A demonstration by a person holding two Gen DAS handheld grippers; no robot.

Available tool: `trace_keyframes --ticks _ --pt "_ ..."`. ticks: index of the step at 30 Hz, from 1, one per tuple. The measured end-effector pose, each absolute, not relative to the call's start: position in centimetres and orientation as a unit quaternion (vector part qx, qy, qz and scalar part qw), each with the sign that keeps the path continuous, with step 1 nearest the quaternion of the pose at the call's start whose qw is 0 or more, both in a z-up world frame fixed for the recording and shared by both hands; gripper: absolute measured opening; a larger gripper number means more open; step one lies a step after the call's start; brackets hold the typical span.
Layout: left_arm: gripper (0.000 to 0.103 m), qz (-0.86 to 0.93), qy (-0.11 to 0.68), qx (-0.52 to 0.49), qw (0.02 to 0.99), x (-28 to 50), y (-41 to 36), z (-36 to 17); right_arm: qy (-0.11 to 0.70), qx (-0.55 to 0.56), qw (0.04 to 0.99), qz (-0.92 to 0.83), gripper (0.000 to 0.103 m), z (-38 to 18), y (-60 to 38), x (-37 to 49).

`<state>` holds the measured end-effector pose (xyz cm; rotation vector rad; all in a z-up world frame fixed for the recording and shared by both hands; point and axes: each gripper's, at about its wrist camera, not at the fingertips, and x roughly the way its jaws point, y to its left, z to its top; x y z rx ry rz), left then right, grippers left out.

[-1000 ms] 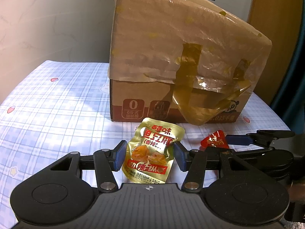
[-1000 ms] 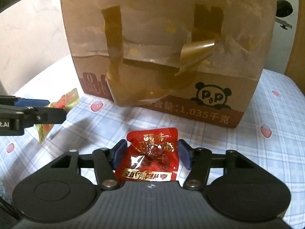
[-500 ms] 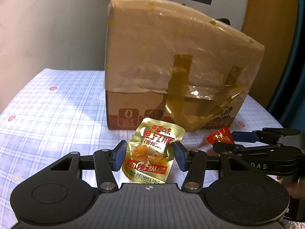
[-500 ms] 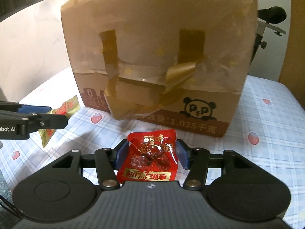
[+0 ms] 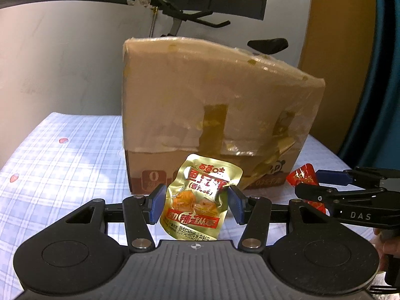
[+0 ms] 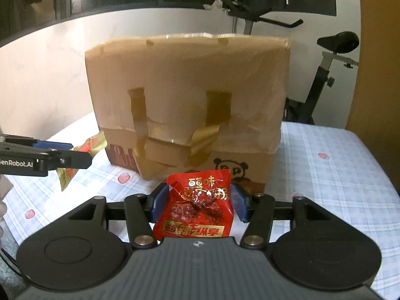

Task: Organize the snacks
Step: 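Carry both spicy packets over the box opening with both grippers, then open both grippers to drop the spicy packets into the box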

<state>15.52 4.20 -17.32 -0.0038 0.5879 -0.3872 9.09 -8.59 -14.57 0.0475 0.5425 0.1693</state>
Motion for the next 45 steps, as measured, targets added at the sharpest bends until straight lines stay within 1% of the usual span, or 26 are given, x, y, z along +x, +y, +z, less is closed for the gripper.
trace_keyframes --ticks 7,14,19,23,28,33,45 --pt "0.056 -0.198 0.259 -0.007 0.945 15.7 4.1 -14.7 0.228 0.027 0.969 0.087 0.057 -11.5 -9.1 8.9" --pt "0.056 -0.207 0.191 0.003 0.959 17.1 3.6 -9.0 0.163 0.019 0.980 0.112 0.057 -5.5 -9.7 10.2" --pt "0.056 -0.214 0.157 -0.005 0.964 19.9 2.7 -5.1 0.131 0.015 0.983 0.129 0.057 -1.6 -10.2 13.0" --pt "0.056 -0.212 0.156 -0.003 0.965 23.0 1.6 -3.6 0.137 0.003 0.982 0.132 0.057 0.1 -10.4 16.9" --pt "0.056 -0.199 0.180 0.006 0.963 26.2 0.7 -3.7 0.171 0.022 0.977 0.123 0.057 0.0 -10.8 21.2" --pt "0.056 -0.187 0.203 0.025 0.961 28.0 0.5 -5.2 0.207 0.031 0.971 0.112 0.057 -1.5 -11.0 23.9" --pt "0.059 -0.176 0.246 0.043 0.952 30.7 0.5 -8.1 0.249 0.022 0.964 0.088 0.058 -4.0 -10.9 25.8"
